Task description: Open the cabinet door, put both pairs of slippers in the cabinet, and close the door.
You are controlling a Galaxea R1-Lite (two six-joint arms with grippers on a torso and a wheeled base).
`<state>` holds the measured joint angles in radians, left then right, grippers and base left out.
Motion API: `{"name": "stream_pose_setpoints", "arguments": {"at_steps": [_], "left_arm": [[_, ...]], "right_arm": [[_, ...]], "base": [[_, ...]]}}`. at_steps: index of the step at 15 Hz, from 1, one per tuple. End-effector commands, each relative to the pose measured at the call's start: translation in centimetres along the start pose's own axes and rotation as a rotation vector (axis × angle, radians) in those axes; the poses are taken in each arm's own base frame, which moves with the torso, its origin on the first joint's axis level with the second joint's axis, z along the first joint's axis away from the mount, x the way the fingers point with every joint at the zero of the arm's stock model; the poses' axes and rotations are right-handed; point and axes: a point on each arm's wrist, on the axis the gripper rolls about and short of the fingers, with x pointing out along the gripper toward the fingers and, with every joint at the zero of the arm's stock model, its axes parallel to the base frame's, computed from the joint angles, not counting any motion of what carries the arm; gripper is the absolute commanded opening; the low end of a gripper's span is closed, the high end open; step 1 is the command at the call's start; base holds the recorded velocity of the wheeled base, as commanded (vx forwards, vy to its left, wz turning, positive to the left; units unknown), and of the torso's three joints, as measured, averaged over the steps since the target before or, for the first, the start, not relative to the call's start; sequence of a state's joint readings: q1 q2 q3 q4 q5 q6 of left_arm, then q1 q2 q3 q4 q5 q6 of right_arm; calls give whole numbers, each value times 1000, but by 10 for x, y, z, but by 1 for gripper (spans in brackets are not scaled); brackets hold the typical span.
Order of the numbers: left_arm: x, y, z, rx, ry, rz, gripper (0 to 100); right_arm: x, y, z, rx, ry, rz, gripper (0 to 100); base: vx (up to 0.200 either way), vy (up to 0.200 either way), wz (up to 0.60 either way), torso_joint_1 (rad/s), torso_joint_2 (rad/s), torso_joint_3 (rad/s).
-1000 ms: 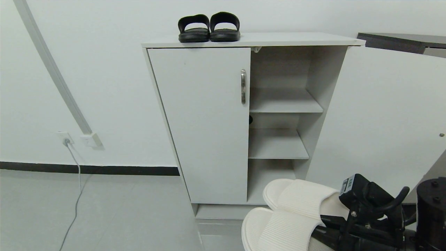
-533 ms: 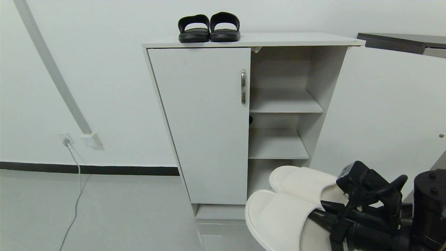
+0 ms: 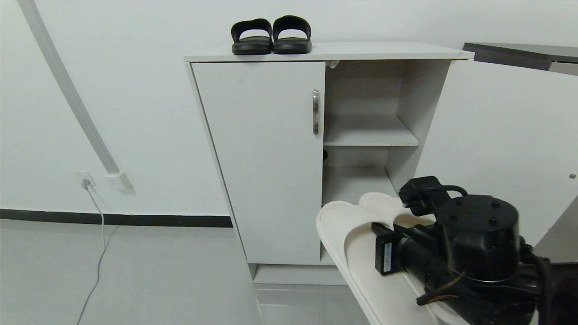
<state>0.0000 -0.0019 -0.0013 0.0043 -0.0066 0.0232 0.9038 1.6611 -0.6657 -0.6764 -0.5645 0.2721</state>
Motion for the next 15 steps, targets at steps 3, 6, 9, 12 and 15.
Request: {"name": "stream_pose_setpoints", "arguments": {"at_steps": [3, 6, 9, 12, 15], "left_arm": [[0, 0, 0, 1, 4, -1, 0], [0, 0, 0, 1, 4, -1, 0], [0, 0, 0, 1, 4, 0, 0], [0, 0, 0, -3, 4, -1, 0], [0, 0, 0, -8, 2, 2, 0]], "right_arm": [[38, 30, -19, 14, 2, -114, 0], [50, 30, -18, 29, -24, -185, 0], [58, 30, -26, 19, -12, -206, 0], [67, 34, -33, 14, -7, -201, 0], [82, 41, -44, 1, -5, -198, 0]], "base": [[0, 0, 0, 0, 0, 0], [0, -200, 0, 4, 5, 2], [0, -200, 0, 4, -1, 1], [0, -67, 0, 1, -1, 1], [0, 0, 0, 0, 0, 0]]}}
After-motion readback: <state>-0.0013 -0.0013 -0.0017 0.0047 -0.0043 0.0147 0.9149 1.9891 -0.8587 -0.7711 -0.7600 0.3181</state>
